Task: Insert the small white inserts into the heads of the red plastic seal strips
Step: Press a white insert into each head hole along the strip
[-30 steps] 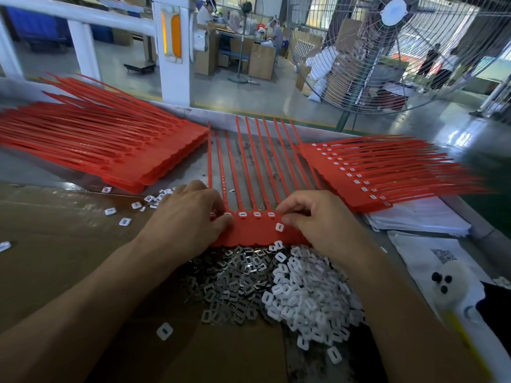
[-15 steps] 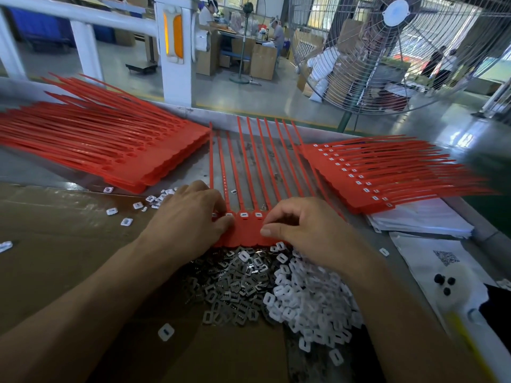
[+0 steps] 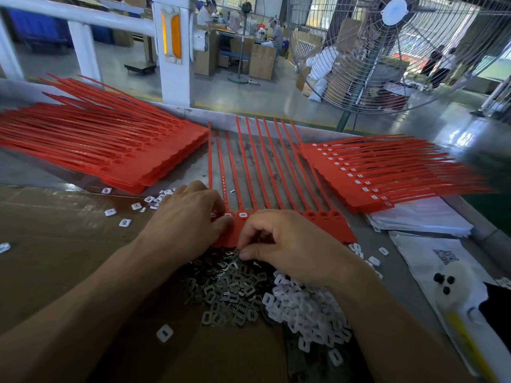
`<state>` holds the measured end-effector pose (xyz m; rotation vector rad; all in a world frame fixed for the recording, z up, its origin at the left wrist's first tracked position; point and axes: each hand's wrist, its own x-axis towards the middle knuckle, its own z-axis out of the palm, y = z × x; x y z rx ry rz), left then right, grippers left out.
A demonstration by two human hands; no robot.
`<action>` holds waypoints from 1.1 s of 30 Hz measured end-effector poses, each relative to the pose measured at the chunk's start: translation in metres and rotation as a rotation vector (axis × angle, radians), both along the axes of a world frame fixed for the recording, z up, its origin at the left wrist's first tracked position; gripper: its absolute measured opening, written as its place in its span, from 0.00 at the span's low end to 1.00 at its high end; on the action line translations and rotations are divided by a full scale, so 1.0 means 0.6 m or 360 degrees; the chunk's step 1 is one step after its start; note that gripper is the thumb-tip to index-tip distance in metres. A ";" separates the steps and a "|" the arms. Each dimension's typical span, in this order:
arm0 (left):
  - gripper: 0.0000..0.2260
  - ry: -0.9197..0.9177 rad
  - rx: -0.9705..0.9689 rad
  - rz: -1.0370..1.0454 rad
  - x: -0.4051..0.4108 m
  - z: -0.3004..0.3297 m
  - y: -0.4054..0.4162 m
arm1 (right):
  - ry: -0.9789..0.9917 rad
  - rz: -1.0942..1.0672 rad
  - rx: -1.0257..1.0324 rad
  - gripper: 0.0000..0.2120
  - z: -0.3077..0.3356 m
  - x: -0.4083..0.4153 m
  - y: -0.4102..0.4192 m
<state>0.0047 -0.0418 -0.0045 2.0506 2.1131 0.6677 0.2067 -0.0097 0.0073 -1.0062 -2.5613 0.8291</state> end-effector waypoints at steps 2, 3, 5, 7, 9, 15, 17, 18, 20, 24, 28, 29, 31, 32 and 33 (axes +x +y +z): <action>0.12 -0.0004 -0.0004 -0.0003 0.000 0.001 0.000 | 0.0102 -0.0099 0.0018 0.03 -0.002 0.004 0.005; 0.12 -0.0005 -0.0004 -0.0003 0.000 0.002 0.000 | 0.0176 -0.0167 0.0039 0.03 -0.003 0.007 0.008; 0.12 -0.0012 -0.0001 -0.0005 0.000 0.002 -0.001 | 0.0330 -0.0300 0.0077 0.03 -0.003 0.015 0.016; 0.12 -0.0020 -0.0002 -0.0006 0.000 0.002 -0.002 | 0.0473 -0.0412 0.0106 0.04 -0.004 0.022 0.024; 0.12 -0.0026 -0.0007 -0.0008 0.000 0.001 -0.002 | 0.0573 -0.0538 0.0104 0.05 -0.008 0.030 0.033; 0.12 -0.0025 0.0000 -0.0009 -0.001 0.000 -0.001 | 0.0624 -0.0849 -0.0026 0.09 -0.018 0.047 0.053; 0.12 -0.0015 -0.0010 -0.0010 -0.002 -0.001 -0.001 | 0.0639 -0.0900 0.0017 0.08 -0.018 0.050 0.056; 0.12 -0.0015 -0.0012 -0.0011 -0.002 -0.001 -0.001 | 0.0661 -0.0921 0.0044 0.07 -0.018 0.052 0.057; 0.12 -0.0019 -0.0014 -0.0011 -0.002 -0.001 -0.001 | 0.0697 -0.0969 0.0095 0.07 -0.017 0.056 0.060; 0.12 -0.0013 -0.0015 -0.0010 -0.002 -0.002 -0.001 | 0.0641 -0.1041 0.0172 0.06 -0.018 0.065 0.066; 0.13 -0.0013 -0.0022 -0.0010 -0.002 -0.001 -0.001 | 0.0548 -0.1022 0.0101 0.06 -0.025 0.066 0.074; 0.13 -0.0012 -0.0026 -0.0011 -0.002 -0.001 -0.001 | 0.0516 -0.1016 0.0078 0.06 -0.026 0.065 0.075; 0.13 -0.0013 -0.0024 -0.0010 -0.001 0.000 -0.002 | 0.0449 -0.1004 0.0059 0.06 -0.029 0.063 0.079; 0.13 -0.0015 -0.0024 -0.0008 -0.001 0.000 -0.002 | 0.0413 -0.0998 0.0060 0.06 -0.030 0.062 0.080; 0.13 -0.0018 -0.0026 -0.0006 -0.001 0.001 -0.002 | 0.0375 -0.0994 0.0066 0.06 -0.031 0.061 0.081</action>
